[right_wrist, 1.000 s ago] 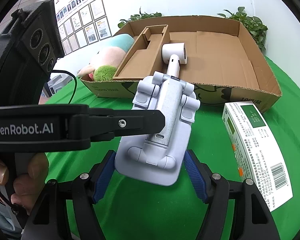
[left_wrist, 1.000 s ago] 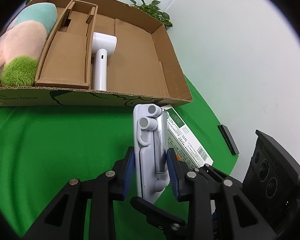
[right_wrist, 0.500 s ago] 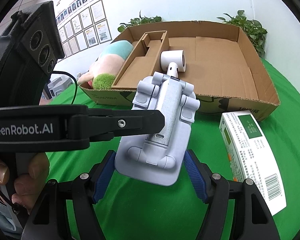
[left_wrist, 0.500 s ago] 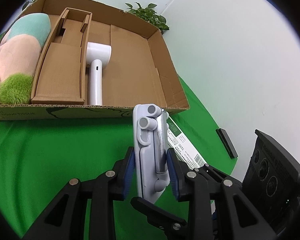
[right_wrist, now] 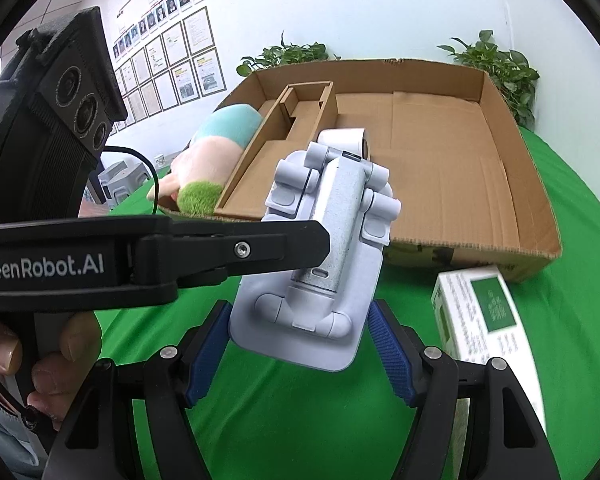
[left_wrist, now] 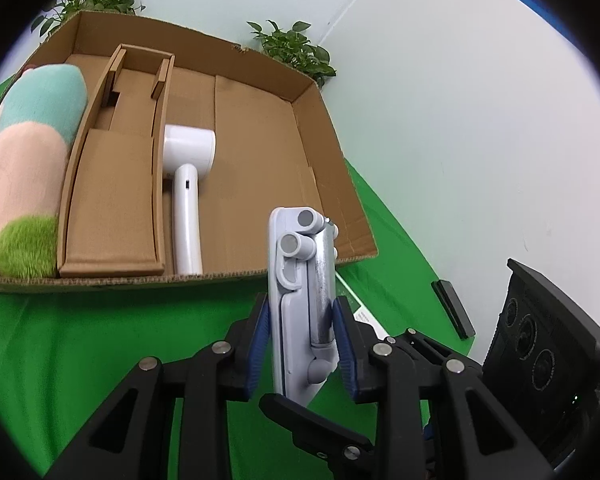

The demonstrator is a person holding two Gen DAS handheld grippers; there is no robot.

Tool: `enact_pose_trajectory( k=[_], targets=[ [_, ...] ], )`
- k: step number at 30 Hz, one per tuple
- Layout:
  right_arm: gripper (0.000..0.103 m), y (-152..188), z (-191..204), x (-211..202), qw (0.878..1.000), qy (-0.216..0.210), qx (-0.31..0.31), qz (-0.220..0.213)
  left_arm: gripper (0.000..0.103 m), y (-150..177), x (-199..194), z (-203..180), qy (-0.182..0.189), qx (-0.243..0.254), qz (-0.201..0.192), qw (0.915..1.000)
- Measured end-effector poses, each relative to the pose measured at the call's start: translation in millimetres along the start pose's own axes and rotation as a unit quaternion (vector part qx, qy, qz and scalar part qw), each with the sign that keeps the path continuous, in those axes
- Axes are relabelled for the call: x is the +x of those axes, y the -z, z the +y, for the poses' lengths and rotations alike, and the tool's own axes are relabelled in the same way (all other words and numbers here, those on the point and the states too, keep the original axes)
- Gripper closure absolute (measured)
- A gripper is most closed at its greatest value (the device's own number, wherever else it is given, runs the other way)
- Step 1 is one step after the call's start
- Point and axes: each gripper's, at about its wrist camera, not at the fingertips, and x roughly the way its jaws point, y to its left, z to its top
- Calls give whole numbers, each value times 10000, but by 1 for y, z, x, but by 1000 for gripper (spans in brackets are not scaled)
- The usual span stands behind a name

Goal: Organize objects
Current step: 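Lift the white stand up off the table with both grippers, then carry the white stand over the tray and lower it beside the hair dryer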

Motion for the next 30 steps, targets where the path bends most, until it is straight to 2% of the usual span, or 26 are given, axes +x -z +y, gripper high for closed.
enact_pose_trajectory(
  k=[15, 22, 30],
  targets=[
    [36, -66, -21, 12, 9997, 60, -122, -220, 73, -64, 12, -2, -10, 158, -204, 9997],
    [36, -90, -34, 28, 9999, -70, -101, -70, 74, -81, 25, 5, -113, 96, -191, 9997],
    [36, -93, -51, 55, 9994, -227, 90, 254, 74, -82, 50, 17, -282, -23, 43, 9996]
  ],
)
